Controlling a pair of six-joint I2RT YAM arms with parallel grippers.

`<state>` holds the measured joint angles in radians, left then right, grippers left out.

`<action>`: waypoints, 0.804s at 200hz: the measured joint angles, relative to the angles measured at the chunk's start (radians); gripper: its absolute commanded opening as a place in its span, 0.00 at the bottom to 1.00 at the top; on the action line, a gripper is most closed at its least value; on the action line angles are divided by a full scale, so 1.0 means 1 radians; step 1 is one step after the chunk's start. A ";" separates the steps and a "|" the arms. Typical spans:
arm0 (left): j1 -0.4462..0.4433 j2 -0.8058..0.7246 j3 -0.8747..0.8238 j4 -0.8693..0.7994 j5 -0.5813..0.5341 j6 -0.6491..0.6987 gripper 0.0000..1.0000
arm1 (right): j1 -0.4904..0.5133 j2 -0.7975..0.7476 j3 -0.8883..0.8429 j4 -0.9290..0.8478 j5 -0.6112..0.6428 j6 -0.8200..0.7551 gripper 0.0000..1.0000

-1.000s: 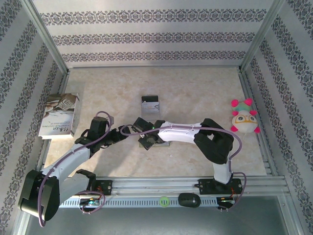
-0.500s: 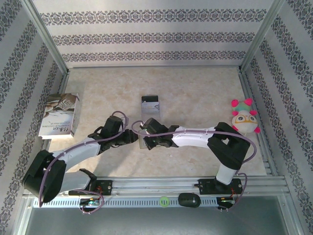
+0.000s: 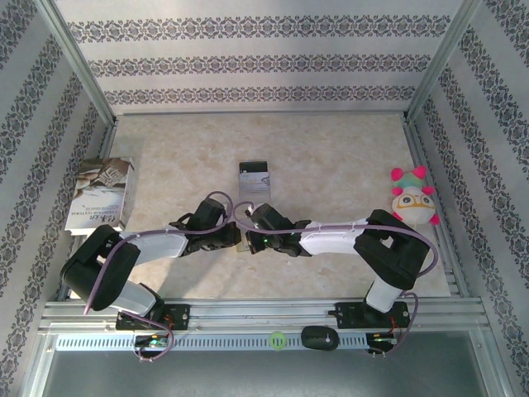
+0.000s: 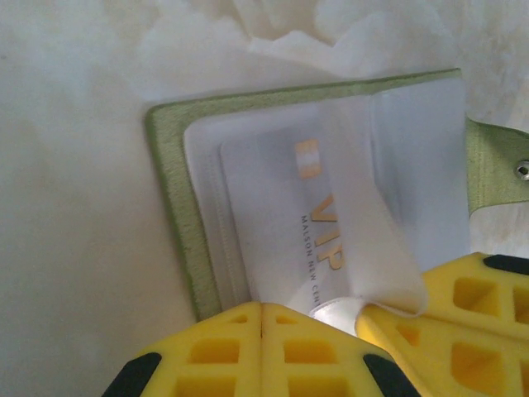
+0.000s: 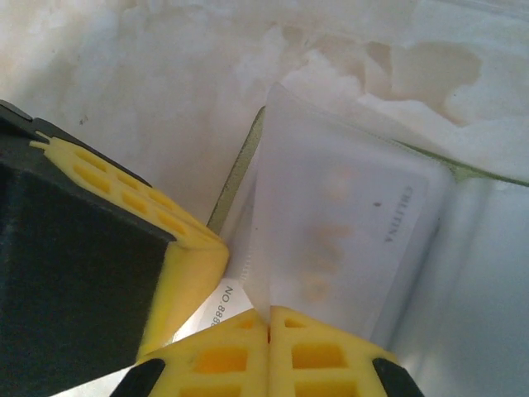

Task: Take the credit cards out of the card holder

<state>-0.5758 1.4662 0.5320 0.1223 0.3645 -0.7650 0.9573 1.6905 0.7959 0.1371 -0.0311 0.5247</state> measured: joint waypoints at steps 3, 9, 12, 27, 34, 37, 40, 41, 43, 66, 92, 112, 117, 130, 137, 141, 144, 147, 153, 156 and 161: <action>-0.001 0.000 0.002 0.001 0.000 0.000 0.04 | 0.000 -0.002 -0.002 0.002 0.000 0.002 0.00; -0.003 0.001 0.004 0.006 0.000 -0.001 0.04 | 0.000 -0.005 -0.004 0.005 0.000 0.005 0.00; -0.004 0.002 0.005 0.007 -0.001 -0.001 0.04 | 0.000 -0.006 -0.005 0.008 0.000 0.007 0.00; -0.010 0.012 0.014 0.017 -0.002 -0.003 0.02 | 0.000 -0.010 -0.005 0.016 0.000 0.018 0.00; -0.012 0.017 0.017 0.023 -0.003 -0.003 0.02 | 0.000 -0.010 -0.005 0.019 0.000 0.022 0.00; -0.013 0.019 0.018 0.024 -0.003 -0.004 0.02 | 0.000 -0.010 -0.005 0.021 0.000 0.023 0.00; -0.014 0.021 0.019 0.025 -0.003 -0.004 0.02 | 0.000 -0.010 -0.005 0.022 0.000 0.024 0.00; -0.014 0.021 0.019 0.026 -0.003 -0.004 0.02 | 0.000 -0.010 -0.005 0.022 0.000 0.025 0.00; -0.014 0.021 0.019 0.026 -0.003 -0.004 0.03 | 0.000 -0.010 -0.006 0.022 0.000 0.026 0.00; -0.016 0.024 0.019 0.027 -0.004 -0.007 0.01 | 0.000 -0.012 -0.011 0.027 0.008 0.032 0.00; -0.026 0.047 0.040 0.020 -0.015 -0.007 0.00 | 0.000 -0.021 -0.017 0.028 0.023 0.050 0.00; -0.027 0.055 0.049 0.012 -0.026 -0.006 0.00 | -0.008 -0.045 -0.029 0.024 0.046 0.067 0.00; -0.027 0.055 0.050 0.009 -0.026 -0.006 0.00 | -0.011 -0.053 -0.034 0.021 0.053 0.075 0.00; -0.027 0.055 0.053 0.000 -0.027 -0.006 0.00 | -0.018 -0.072 -0.046 0.012 0.071 0.092 0.04; -0.027 0.055 0.056 -0.005 -0.027 -0.006 0.00 | -0.021 -0.083 -0.055 0.005 0.084 0.104 0.07; -0.027 0.055 0.057 -0.006 -0.026 -0.006 0.00 | -0.024 -0.089 -0.060 0.000 0.092 0.111 0.08; -0.027 0.056 0.058 -0.007 -0.026 -0.005 0.00 | -0.026 -0.094 -0.065 -0.002 0.098 0.117 0.09; -0.027 0.056 0.058 -0.008 -0.026 -0.005 0.00 | -0.026 -0.098 -0.068 -0.005 0.102 0.122 0.10; -0.027 0.057 0.058 -0.009 -0.026 -0.003 0.00 | -0.030 -0.108 -0.078 -0.011 0.117 0.134 0.11; -0.027 0.058 0.059 -0.010 -0.026 -0.003 0.00 | -0.033 -0.115 -0.083 -0.017 0.123 0.140 0.12; -0.027 0.060 0.060 -0.010 -0.026 -0.003 0.00 | -0.034 -0.124 -0.090 -0.026 0.134 0.148 0.13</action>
<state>-0.6025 1.5257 0.5919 0.1127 0.3386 -0.7677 0.9237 1.5669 0.7059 0.1112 0.1032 0.6731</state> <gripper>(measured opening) 0.051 0.104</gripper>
